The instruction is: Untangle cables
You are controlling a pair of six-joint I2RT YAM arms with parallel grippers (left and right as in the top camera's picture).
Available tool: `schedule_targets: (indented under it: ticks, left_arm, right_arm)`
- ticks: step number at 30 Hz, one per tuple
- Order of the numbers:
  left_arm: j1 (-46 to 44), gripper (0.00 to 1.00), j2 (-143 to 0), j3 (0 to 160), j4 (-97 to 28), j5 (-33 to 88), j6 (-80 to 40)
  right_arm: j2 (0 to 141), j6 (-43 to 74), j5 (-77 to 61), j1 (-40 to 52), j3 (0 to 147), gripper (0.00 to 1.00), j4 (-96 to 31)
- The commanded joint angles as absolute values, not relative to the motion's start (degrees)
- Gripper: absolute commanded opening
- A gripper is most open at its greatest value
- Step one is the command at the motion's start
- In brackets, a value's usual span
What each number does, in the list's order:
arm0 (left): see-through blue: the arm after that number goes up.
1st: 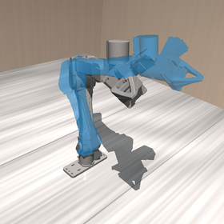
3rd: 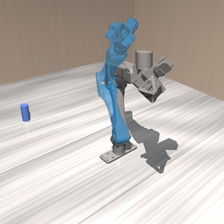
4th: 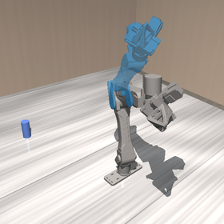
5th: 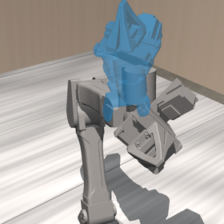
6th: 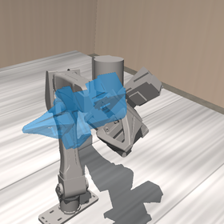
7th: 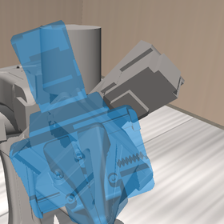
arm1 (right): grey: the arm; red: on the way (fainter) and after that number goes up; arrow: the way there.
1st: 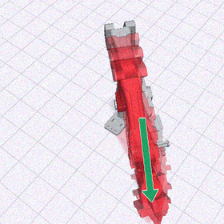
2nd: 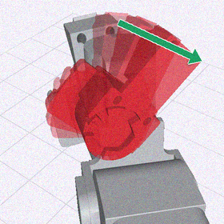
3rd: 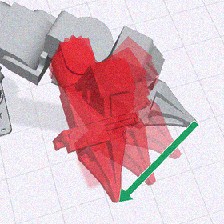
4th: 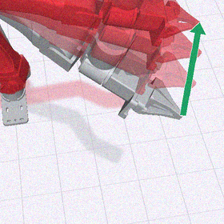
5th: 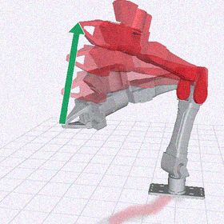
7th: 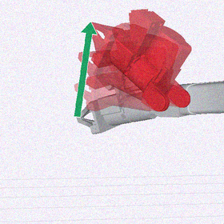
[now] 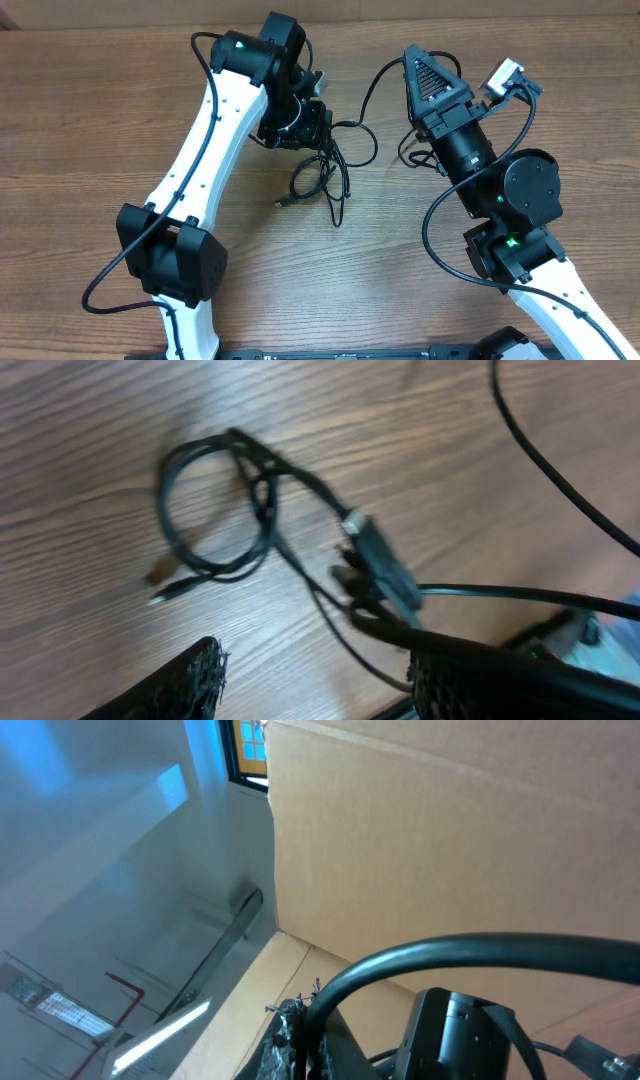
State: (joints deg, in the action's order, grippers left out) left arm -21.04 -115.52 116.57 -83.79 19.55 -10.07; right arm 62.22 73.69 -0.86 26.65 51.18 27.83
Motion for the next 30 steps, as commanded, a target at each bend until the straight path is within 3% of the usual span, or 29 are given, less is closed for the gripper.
schedule_targets:
  ticks: [1, 19, 30]
  left_arm:
    - [-21.2, 0.62, -116.0, 116.2, -84.1, 11.8, -13.2]
    - [-21.1, 0.64, -116.0, 116.2, -81.1, 10.3, -18.3]
    - [-21.2, 0.63, -116.0, 116.2, -80.6, 16.8, -14.5]
  right_arm:
    - [61.8, 74.8, 0.4, 26.5, 51.5, 0.04, 28.6]
    - [61.8, 76.9, -3.1, 26.6, 51.5, 0.04, 28.7]
    - [61.8, 77.0, -2.9, 26.6, 51.5, 0.04, 28.0]
